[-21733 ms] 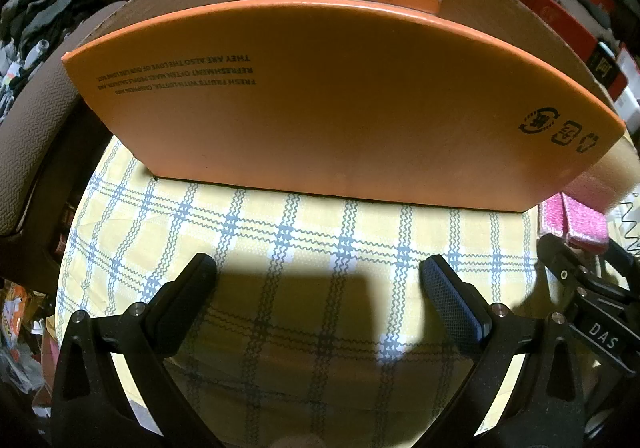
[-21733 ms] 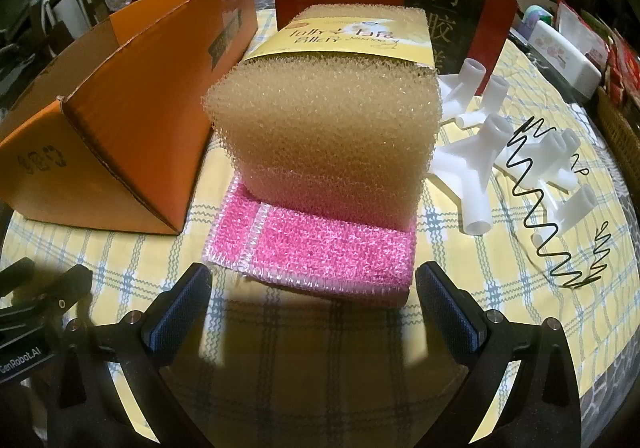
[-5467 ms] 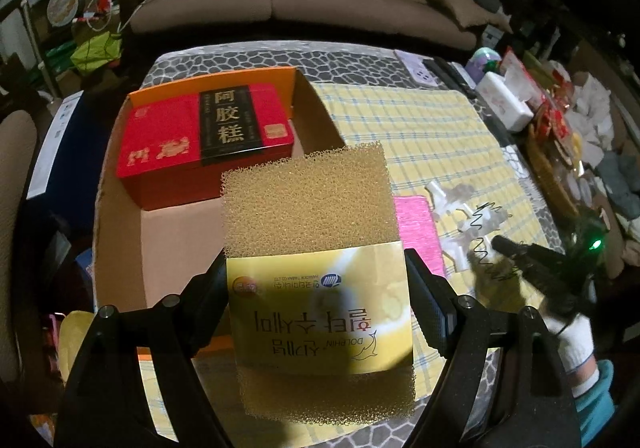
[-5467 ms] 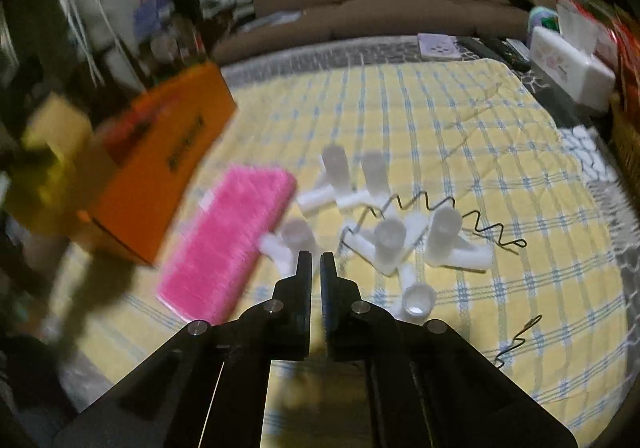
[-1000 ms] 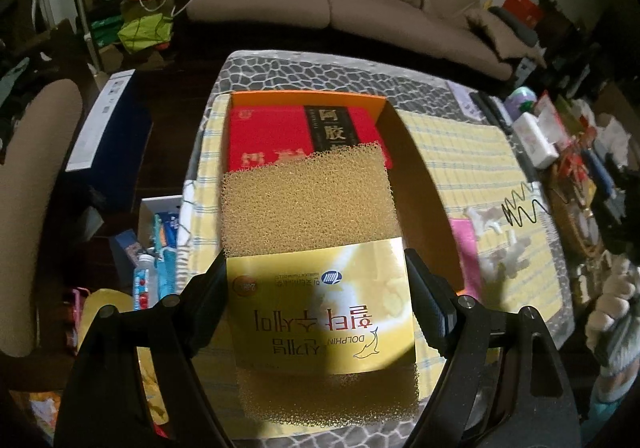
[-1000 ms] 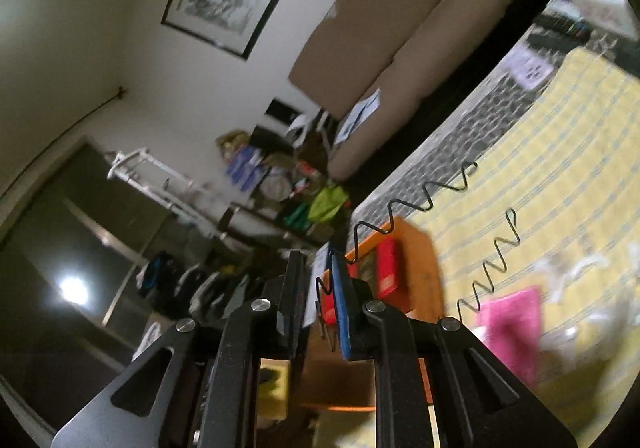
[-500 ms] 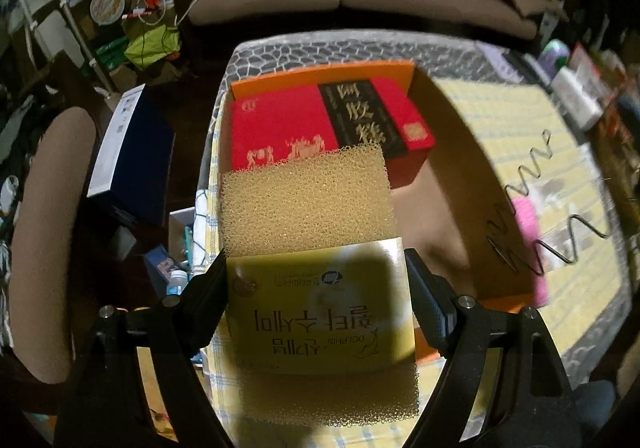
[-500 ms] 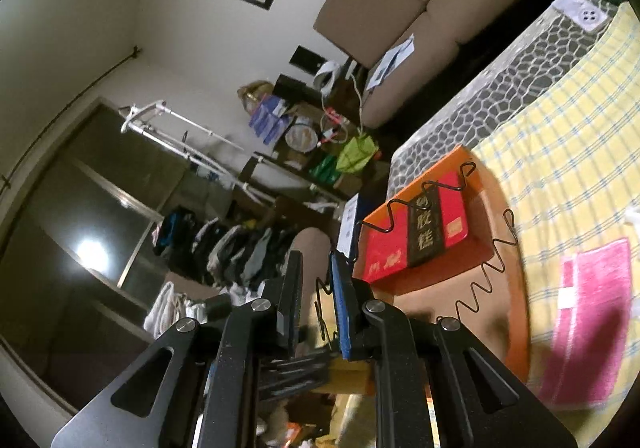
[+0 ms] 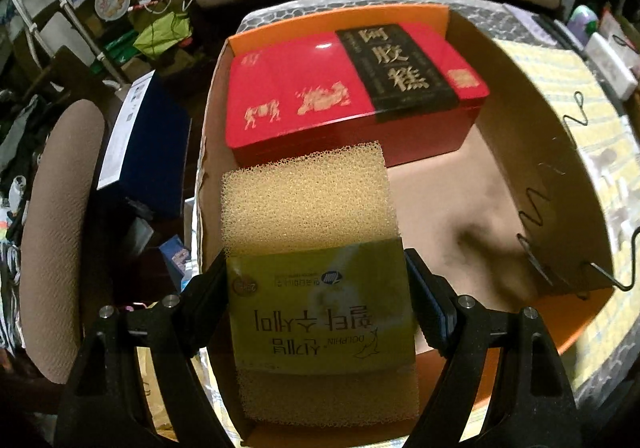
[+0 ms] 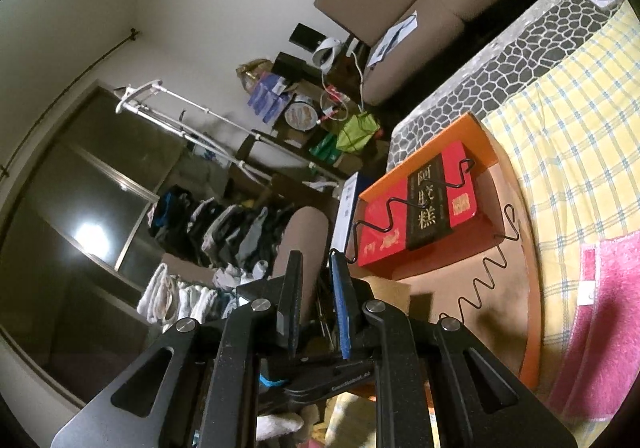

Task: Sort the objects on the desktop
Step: 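Carry the black coiled wire over the orange box with the right gripper while the left gripper lowers the sponge, then set the sponge block in the orange box beside the red box and open the left gripper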

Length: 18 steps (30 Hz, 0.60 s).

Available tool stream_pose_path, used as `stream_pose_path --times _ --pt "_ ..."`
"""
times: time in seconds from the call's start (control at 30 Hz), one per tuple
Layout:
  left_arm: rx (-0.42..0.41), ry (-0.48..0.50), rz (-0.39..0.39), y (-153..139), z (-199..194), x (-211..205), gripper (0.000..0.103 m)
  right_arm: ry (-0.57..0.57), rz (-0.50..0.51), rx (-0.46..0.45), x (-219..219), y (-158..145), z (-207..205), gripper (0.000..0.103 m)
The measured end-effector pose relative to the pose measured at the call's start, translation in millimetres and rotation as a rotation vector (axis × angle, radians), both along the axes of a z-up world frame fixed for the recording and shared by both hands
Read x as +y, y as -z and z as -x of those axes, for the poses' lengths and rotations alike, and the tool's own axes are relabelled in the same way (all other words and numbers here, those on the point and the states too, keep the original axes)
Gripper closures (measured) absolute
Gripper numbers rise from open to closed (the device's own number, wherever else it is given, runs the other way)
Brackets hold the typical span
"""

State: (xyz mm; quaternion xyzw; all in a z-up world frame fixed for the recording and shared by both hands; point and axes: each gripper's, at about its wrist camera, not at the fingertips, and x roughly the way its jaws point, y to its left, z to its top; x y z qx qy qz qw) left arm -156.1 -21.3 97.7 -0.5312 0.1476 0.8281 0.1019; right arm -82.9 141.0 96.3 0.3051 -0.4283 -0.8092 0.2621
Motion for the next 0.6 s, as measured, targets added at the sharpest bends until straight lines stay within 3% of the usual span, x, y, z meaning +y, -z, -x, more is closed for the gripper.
stream_pose_path --times 0.43,0.6 --pt "0.061 0.016 0.092 12.3 -7.4 11.4 0.023 -0.040 -0.035 -0.014 -11.7 11.7 4.6 0.088" --pt "0.064 -0.001 0.052 4.3 -8.2 3.1 0.020 -0.047 -0.043 -0.019 -12.5 15.8 4.7 0.088"
